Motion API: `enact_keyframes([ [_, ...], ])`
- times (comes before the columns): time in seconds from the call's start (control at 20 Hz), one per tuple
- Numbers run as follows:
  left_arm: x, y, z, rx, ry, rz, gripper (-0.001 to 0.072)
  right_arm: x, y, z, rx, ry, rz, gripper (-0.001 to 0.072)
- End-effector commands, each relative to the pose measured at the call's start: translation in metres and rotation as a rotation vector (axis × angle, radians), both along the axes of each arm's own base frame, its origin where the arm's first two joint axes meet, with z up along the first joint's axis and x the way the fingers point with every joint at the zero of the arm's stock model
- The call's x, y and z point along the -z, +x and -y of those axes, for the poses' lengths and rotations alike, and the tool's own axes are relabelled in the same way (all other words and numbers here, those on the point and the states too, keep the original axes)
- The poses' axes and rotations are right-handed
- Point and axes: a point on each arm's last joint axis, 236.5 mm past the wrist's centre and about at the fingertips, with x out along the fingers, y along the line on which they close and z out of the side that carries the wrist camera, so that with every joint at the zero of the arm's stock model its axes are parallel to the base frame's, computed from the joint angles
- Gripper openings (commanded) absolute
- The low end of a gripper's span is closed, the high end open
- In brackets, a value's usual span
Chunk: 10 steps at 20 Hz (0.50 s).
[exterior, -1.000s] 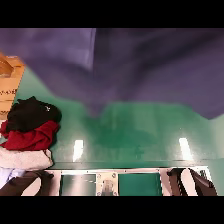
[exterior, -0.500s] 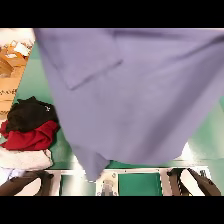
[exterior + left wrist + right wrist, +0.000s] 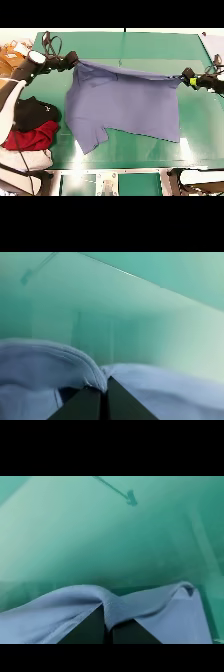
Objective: Fold the shirts.
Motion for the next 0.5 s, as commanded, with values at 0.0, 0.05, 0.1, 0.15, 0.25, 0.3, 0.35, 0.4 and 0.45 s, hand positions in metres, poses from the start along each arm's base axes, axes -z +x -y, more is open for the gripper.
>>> enact_keyframes([
  [0.0, -0.005, 0.033, -0.011, -0.053, 0.009, 0.072, 0.003, 0.014, 0.033, 0.003, -0.048, 0.015, -0.014, 0.0016],
  [0.05, -0.009, 0.035, -0.017, -0.053, 0.01, 0.073, 0.003, 0.008, 0.036, 0.002, -0.065, 0.014, -0.008, 0.0016],
  [0.1, -0.006, 0.032, -0.023, -0.043, 0.011, 0.052, 0.003, 0.005, 0.035, 0.005, -0.079, 0.006, -0.013, 0.0015],
  [0.15, 0.003, 0.025, -0.029, -0.018, 0.024, 0.013, 0.003, 0.005, 0.03, 0.006, -0.094, 0.005, -0.03, 0.0015],
  [0.25, 0.028, 0.002, -0.039, 0.063, 0.083, -0.097, 0.003, 0.019, 0.008, 0.005, -0.144, 0.02, -0.117, 0.0014],
  [0.3, 0.04, -0.011, -0.043, 0.105, 0.123, -0.15, 0.003, 0.03, -0.007, 0.004, -0.175, 0.027, -0.175, 0.0014],
  [0.35, 0.05, -0.021, -0.047, 0.135, 0.162, -0.189, 0.003, 0.041, -0.022, 0.003, -0.199, 0.025, -0.229, 0.0014],
  [0.4, 0.057, -0.029, -0.048, 0.161, 0.188, -0.221, 0.003, 0.053, -0.037, 0.002, -0.219, 0.022, -0.28, 0.0014],
  [0.45, 0.065, -0.037, -0.047, 0.181, 0.191, -0.255, 0.003, 0.063, -0.05, 0.001, -0.231, 0.017, -0.321, 0.0014],
])
